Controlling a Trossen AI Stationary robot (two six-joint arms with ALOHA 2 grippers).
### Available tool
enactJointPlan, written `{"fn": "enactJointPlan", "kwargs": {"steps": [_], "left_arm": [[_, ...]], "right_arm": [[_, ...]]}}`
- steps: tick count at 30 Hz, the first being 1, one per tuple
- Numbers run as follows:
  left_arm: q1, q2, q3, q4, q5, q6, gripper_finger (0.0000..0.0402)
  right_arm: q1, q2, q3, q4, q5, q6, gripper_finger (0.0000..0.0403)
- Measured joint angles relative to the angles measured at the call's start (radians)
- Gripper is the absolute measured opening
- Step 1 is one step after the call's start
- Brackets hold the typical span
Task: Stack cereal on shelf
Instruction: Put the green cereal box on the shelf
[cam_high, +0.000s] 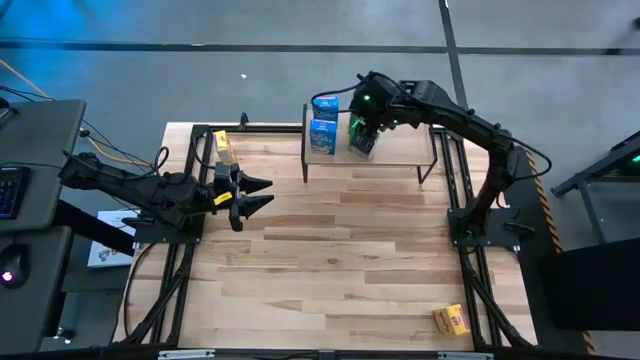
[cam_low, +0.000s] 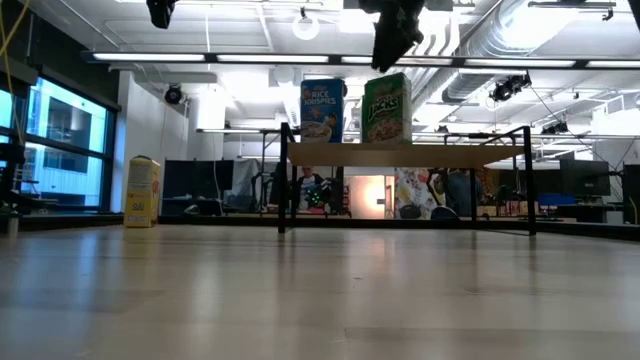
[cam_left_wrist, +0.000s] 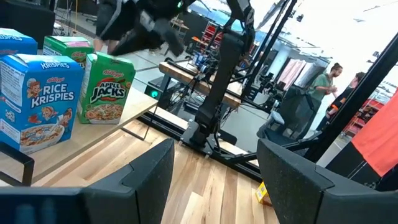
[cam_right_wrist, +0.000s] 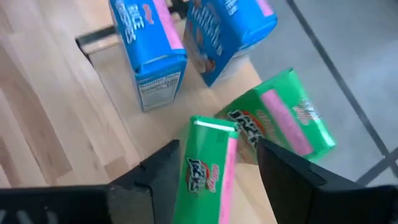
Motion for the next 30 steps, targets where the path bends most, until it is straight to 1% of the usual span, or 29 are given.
{"fn": "enactJointPlan", "kwargs": {"steps": [7,11,13,15,18,21,23,25,27,30], "left_arm": [[0.0,0.0,0.0,-0.007,0.0,0.0,0.022],[0.0,0.0,0.0,-0.007,0.0,0.0,0.022],[0.0,0.0,0.0,-0.007,0.0,0.001,0.022],[0.0,0.0,0.0,-0.007,0.0,0.008,0.022],[0.0,0.0,0.0,-0.007,-0.002,0.01,0.022],[0.0,0.0,0.0,-0.007,-0.003,0.01,0.022],[0.0,0.0,0.0,-0.007,-0.003,0.01,0.022],[0.0,0.0,0.0,-0.007,-0.004,0.01,0.022],[0.0,0.0,0.0,-0.007,-0.004,0.009,0.022],[0.0,0.0,0.0,-0.007,-0.004,0.009,0.022]], "right_arm": [[0.01,-0.097,0.0,-0.038,-0.079,0.053,0.0188],[0.044,-0.172,-0.012,-0.063,-0.08,0.103,0.0188],[0.075,-0.224,-0.062,-0.052,-0.079,0.13,0.0188],[0.112,-0.293,-0.161,-0.001,-0.072,0.164,0.0188],[0.17,-0.421,-0.393,0.128,-0.045,0.253,0.0188],[0.222,-0.548,-0.657,0.328,-0.025,0.373,0.0187],[0.248,-0.613,-0.82,0.492,-0.024,0.471,0.0181],[0.264,-0.655,-0.966,0.682,-0.019,0.578,0.0168],[0.271,-0.669,-1.096,0.885,-0.016,0.682,0.0149],[0.267,-0.653,-1.223,1.119,-0.009,0.797,0.0108]]}}
